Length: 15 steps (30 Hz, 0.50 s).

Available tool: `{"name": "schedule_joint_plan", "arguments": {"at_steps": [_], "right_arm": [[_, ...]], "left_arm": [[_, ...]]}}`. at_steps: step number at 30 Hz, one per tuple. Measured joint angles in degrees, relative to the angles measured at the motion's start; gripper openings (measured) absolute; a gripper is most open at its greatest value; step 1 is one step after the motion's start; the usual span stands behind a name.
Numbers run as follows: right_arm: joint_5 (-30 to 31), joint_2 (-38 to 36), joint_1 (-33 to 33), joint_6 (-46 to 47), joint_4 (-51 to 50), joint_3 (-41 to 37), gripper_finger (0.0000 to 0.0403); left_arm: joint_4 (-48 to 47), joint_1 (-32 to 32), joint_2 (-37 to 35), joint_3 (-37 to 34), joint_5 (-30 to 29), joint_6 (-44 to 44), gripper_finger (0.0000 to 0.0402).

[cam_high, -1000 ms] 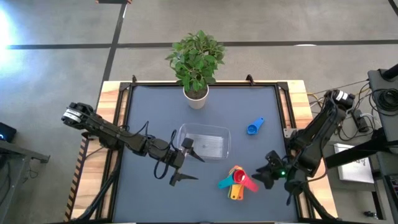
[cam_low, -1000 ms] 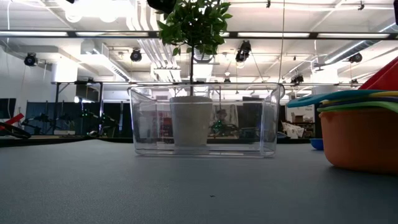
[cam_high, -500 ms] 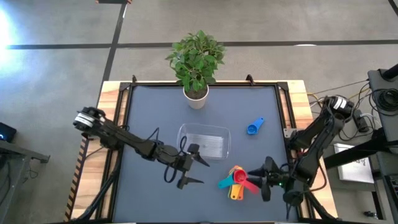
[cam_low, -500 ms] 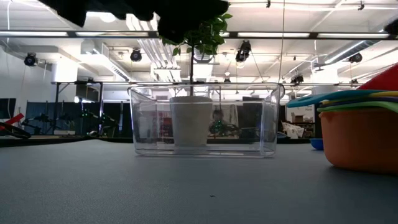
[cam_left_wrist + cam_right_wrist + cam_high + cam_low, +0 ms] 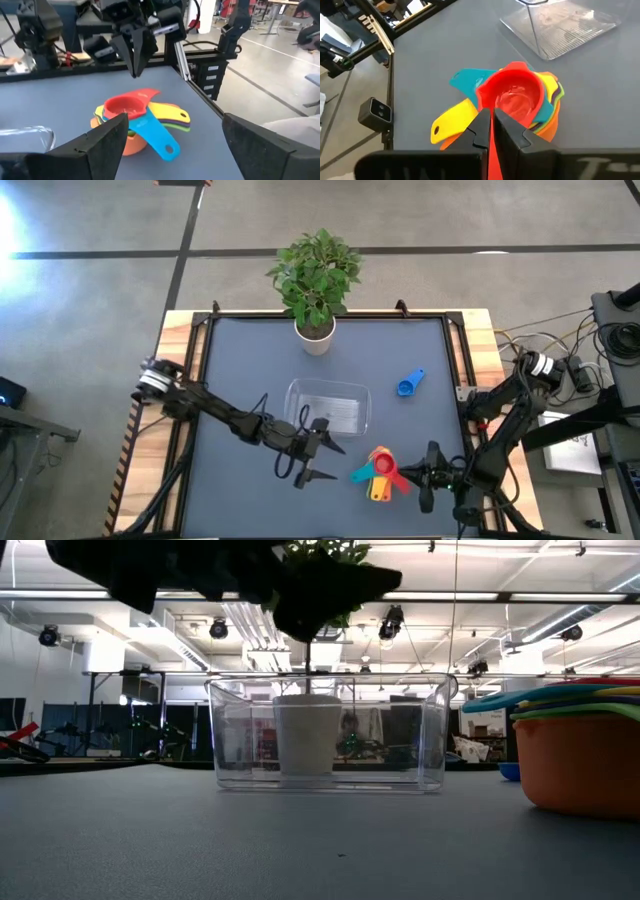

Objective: Nest measuring cups in basket
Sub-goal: Stack the blue measuring cup on top of the red measuring cup

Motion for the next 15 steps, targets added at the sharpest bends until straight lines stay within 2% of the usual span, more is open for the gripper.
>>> {"name": "schedule_joint_plan", "arguments": {"at_steps": [5,10,11,13,15], "right_arm": [[0.58,-1.14,-0.44,-1.74,-3.25,1.74,0.0009],[2.83,-5.26,-4.44,4.73,-22.31,5.99,0.0008],[1.35,-6.25,-6.06,7.38,-27.02,6.94,0.0008],[-5.68,-8.31,-10.69,10.96,-35.89,8.41,0.0008],[-13.97,-9.68,-16.58,9.47,-41.71,9.36,0.0008]], "left_arm": [[-5.08,0.0,1.84,3.15,0.01,-0.33,0.0271],[-9.68,-0.02,1.45,5.44,0.18,1.39,0.0233],[-9.62,-0.02,1.24,5.72,0.3,1.75,0.0227],[-9.63,-0.02,0.86,6.0,0.47,2.46,0.0215],[-9.79,-0.02,0.61,6.03,0.47,2.73,0.0205]]}}
